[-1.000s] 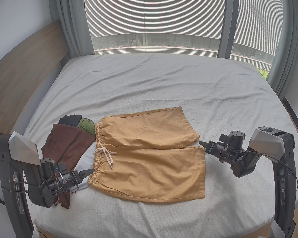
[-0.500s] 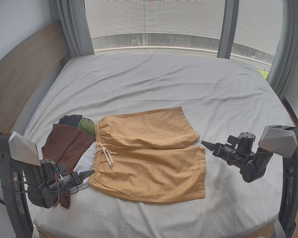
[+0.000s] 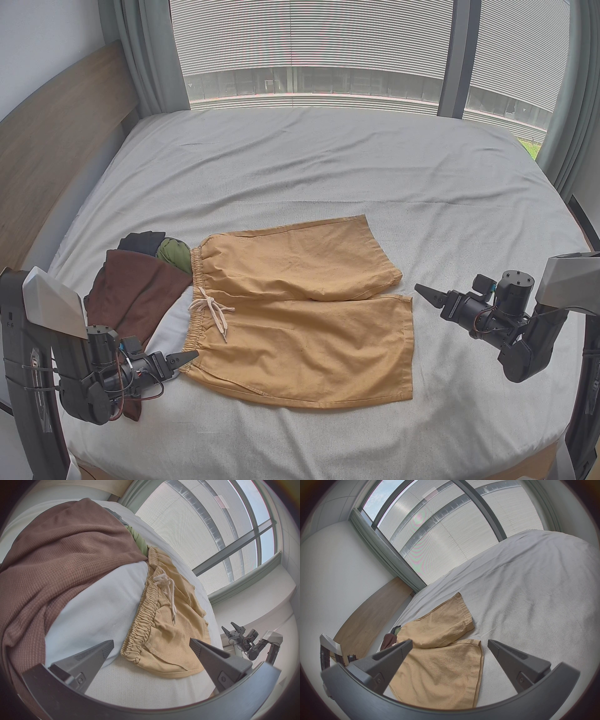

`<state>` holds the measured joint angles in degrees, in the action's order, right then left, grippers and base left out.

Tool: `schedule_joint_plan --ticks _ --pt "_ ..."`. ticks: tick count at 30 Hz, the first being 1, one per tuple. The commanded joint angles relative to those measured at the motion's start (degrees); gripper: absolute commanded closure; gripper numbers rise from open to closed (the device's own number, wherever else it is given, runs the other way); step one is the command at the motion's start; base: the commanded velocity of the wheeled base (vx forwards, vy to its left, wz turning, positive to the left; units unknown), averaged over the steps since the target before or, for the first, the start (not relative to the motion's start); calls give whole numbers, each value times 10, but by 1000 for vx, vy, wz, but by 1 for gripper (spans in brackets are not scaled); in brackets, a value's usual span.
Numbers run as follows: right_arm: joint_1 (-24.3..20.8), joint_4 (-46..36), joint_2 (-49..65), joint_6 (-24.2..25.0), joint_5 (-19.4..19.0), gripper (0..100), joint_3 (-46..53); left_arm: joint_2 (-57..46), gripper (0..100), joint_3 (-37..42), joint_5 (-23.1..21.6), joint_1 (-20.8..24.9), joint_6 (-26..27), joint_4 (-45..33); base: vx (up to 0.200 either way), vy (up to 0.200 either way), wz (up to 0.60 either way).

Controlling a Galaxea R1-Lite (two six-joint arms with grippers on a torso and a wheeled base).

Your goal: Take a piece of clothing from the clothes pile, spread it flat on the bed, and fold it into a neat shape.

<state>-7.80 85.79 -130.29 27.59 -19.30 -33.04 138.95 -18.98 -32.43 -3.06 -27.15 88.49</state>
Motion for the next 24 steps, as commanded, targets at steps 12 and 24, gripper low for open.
schedule_joint_plan --ticks 12,24 --pt "0 4 6 1 0 0 1 27 0 -22 5 21 -1 0 0 0 0" --pt "0 -4 5 -1 -1 0 10 31 100 -25 6 21 0 0 0 0 0"
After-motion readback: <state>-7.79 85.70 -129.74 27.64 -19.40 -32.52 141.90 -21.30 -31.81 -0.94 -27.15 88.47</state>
